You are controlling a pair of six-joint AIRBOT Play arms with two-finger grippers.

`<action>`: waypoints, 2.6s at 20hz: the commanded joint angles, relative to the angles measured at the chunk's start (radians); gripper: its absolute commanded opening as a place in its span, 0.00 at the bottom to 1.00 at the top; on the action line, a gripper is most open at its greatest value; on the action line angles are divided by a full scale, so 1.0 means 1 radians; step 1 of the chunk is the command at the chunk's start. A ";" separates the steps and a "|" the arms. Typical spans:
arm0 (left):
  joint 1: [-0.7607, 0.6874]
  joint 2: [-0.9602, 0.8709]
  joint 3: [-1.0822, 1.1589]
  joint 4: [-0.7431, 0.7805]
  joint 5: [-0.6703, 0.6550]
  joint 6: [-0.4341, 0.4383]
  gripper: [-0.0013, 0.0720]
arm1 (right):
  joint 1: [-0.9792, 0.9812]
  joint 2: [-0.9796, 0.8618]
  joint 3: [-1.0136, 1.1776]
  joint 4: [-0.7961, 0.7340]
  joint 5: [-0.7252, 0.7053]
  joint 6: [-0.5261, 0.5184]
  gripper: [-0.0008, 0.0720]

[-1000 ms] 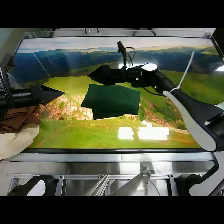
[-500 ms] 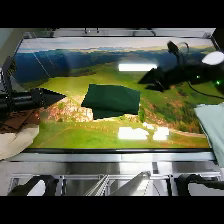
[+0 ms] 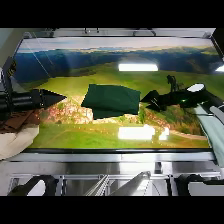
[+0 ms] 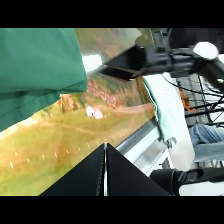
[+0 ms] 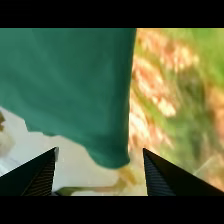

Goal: Fold the shirts.

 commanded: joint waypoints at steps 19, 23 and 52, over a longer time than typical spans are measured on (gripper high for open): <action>0.001 0.001 -0.001 0.002 -0.030 0.010 0.05 | 0.130 -0.168 0.208 0.529 -0.006 -0.225 0.04; 0.001 0.001 -0.001 0.002 -0.030 0.010 0.05 | -0.146 0.095 0.209 0.403 -0.012 -0.066 0.04; -0.187 0.001 -0.001 0.002 0.008 0.011 0.05 | -1.053 0.490 -0.012 -1.140 0.527 0.649 0.93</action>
